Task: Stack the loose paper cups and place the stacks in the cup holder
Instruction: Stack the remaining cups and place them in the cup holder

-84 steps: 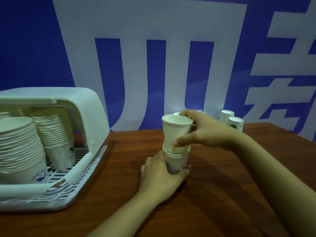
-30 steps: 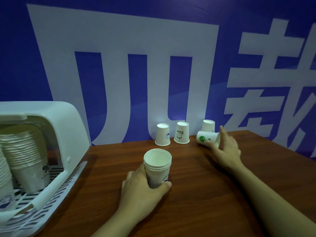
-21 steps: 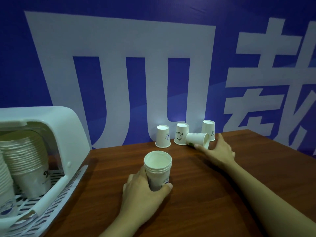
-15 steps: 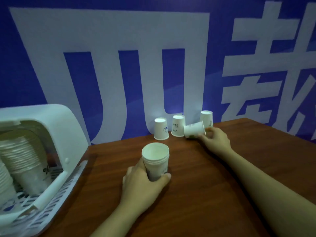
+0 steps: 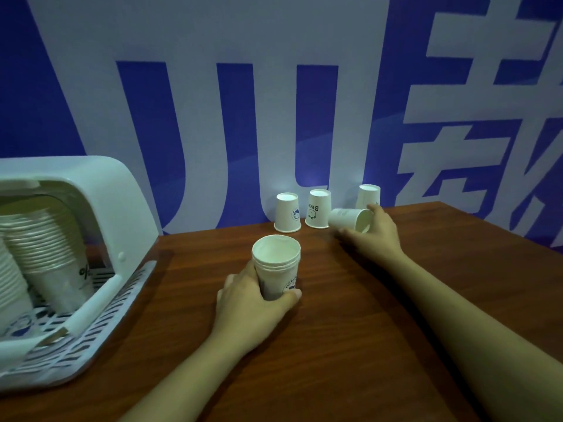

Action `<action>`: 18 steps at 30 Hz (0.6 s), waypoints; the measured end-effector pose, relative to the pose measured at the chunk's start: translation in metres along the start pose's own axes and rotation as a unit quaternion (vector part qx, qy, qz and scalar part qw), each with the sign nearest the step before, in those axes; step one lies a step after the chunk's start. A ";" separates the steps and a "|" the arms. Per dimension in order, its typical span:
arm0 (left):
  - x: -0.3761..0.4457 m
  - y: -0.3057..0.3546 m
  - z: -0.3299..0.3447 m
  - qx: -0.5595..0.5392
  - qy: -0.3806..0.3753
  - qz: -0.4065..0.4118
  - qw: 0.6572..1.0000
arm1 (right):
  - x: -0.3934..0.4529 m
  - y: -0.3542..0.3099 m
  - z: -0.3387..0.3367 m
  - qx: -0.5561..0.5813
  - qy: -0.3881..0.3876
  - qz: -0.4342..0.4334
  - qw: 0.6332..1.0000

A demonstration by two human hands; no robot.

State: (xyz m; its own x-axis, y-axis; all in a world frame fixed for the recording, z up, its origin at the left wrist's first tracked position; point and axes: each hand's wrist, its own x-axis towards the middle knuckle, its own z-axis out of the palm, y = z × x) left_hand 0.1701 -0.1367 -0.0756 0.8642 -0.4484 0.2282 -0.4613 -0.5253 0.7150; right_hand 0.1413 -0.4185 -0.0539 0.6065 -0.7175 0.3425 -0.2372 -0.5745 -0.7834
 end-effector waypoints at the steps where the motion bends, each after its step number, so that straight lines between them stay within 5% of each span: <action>1: 0.001 -0.001 0.000 0.002 -0.002 0.001 1.000 | -0.003 -0.013 -0.007 0.023 0.016 -0.021 0.999; 3: 0.001 0.000 0.000 0.010 -0.005 0.004 1.000 | -0.007 -0.051 -0.023 0.049 -0.009 -0.092 0.994; 7: 0.001 0.000 0.000 0.014 -0.011 0.014 1.000 | -0.033 -0.129 -0.037 -0.001 -0.207 -0.230 0.951; 11: 0.003 -0.008 0.004 -0.013 -0.005 0.015 1.000 | -0.061 -0.158 -0.026 -0.069 -0.225 -0.335 0.913; 18: 0.002 -0.009 0.005 -0.069 0.025 0.013 0.997 | -0.066 -0.152 -0.018 -0.094 -0.302 -0.321 0.892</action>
State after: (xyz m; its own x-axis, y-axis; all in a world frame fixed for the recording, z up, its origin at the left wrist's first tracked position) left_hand 0.1750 -0.1363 -0.0843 0.8627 -0.4223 0.2782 -0.4548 -0.4073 0.7919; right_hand 0.1232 -0.2912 0.0517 0.9485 0.0947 0.3022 0.2178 -0.8878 -0.4055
